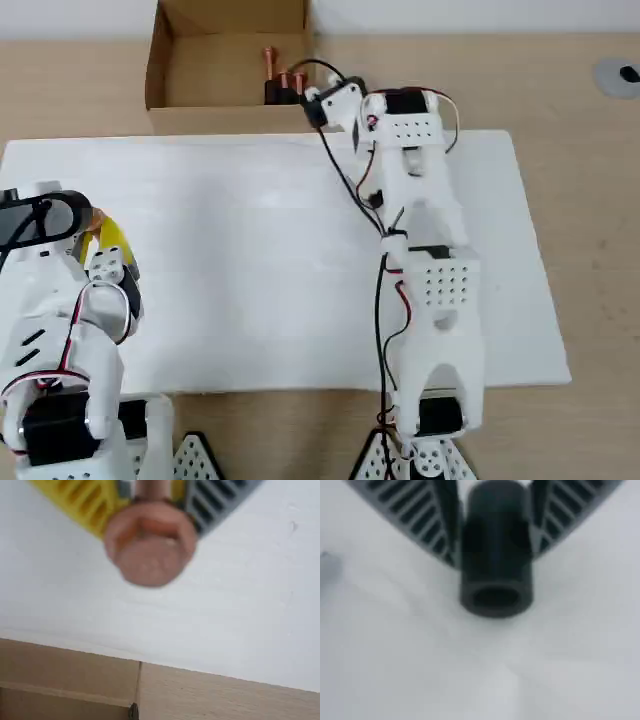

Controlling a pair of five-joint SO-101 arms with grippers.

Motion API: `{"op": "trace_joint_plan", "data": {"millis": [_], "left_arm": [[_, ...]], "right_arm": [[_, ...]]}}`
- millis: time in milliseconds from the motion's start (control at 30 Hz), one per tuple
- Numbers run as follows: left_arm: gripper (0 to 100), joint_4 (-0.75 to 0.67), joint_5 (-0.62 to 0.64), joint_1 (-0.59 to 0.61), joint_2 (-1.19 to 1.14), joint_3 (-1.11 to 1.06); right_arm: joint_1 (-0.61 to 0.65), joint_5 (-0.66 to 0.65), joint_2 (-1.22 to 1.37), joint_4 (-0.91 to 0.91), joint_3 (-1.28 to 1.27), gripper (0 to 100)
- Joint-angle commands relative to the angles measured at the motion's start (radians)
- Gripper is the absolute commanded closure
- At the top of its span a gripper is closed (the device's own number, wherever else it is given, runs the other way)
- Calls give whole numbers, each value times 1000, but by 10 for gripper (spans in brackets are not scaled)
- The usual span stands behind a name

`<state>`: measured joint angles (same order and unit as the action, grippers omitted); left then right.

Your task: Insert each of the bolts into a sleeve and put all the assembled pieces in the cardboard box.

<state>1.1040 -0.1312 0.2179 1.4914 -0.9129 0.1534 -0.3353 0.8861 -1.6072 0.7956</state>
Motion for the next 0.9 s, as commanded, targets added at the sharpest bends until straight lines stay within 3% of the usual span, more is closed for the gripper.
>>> {"op": "trace_joint_plan", "data": {"millis": [0,867], "left_arm": [[991,2,-8,11,12,14],[991,2,-9,11,12,9]], "right_arm": [[-13,-11,4,-32,7,880],[-15,-41,84,-37,35,882]]}}
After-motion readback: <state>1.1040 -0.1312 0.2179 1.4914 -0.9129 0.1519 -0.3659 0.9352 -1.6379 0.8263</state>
